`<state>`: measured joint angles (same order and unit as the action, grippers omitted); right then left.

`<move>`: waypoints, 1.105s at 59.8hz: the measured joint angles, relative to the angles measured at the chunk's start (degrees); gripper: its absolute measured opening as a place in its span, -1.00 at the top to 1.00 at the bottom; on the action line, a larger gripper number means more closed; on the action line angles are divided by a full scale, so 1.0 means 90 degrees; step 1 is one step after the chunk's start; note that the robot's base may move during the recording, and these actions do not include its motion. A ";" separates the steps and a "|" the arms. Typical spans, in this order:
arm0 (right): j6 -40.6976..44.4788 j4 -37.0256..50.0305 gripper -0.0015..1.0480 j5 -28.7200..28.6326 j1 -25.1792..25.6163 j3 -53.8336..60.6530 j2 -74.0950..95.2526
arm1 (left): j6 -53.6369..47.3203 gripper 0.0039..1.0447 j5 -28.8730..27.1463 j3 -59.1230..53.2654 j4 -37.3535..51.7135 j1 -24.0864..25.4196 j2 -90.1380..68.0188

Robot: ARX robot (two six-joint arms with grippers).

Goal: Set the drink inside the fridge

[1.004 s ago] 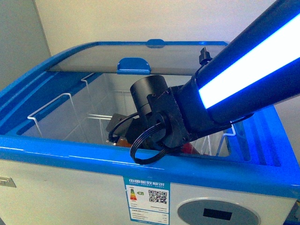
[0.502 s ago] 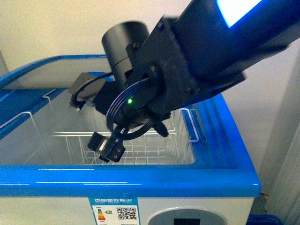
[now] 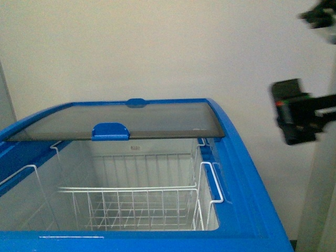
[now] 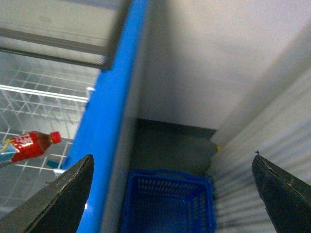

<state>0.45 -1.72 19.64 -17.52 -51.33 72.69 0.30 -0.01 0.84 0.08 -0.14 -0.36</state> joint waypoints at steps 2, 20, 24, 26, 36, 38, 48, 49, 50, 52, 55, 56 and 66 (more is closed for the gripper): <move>-0.0240 -0.0248 -0.85 0.0102 0.0039 0.0289 -0.0444 | 0.0000 0.96 0.0000 0.0000 0.0000 0.0000 0.0000; -0.0806 -0.0342 -0.52 0.0180 -0.0452 0.3011 -0.5314 | 0.0000 0.96 0.0000 0.0000 0.0000 0.0000 0.0000; -0.0413 0.0481 -0.25 -0.0168 -0.0138 0.3497 -0.5666 | -0.0002 0.96 -0.0002 0.0000 0.0000 0.0000 0.0002; -0.0325 0.0563 -0.12 -0.0318 0.0015 0.3694 -0.5741 | -0.0002 0.96 0.0002 0.0000 0.0000 0.0000 0.0000; -0.0141 0.0651 0.47 -0.0913 0.0610 0.4350 -0.6181 | 0.0000 0.96 0.0000 0.0000 0.0000 0.0000 0.0000; -0.0114 0.0668 0.60 -0.1020 0.0721 0.4427 -0.6273 | -0.0002 0.96 0.0000 0.0000 0.0000 0.0000 0.0000; -0.0070 0.0211 0.95 -0.2084 0.1664 0.4823 -0.7016 | -0.0002 0.96 0.0002 0.0000 0.0000 0.0000 0.0000; -0.0070 0.0131 0.95 -0.2093 0.1758 0.4867 -0.7123 | -0.0002 0.96 0.0000 0.0000 0.0000 0.0000 0.0000; -0.0070 0.0092 0.95 -0.2086 0.1829 0.4918 -0.7232 | -0.0002 0.96 0.0000 0.0000 0.0000 0.0000 0.0000; -0.0070 0.0083 0.95 -0.2123 0.1904 0.4976 -0.7402 | -0.0002 0.96 -0.0002 0.0000 0.0000 0.0000 0.0002; -0.0070 0.0087 0.95 -0.2178 0.1906 0.5000 -0.7495 | -0.0002 0.96 -0.0002 0.0000 0.0000 0.0000 0.0000; -0.0068 0.0092 0.95 -0.2178 0.1909 0.5020 -0.7516 | 0.0000 0.96 -0.0002 0.0000 0.0000 0.0000 0.0002; -0.0070 0.0107 0.95 -0.2176 0.1926 0.5248 -0.7652 | -0.0002 0.96 0.0000 0.0000 0.0000 0.0000 0.0002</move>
<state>-0.19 -0.75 0.05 -0.19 -4.10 3.81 0.27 -0.01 0.84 0.08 -0.14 -0.34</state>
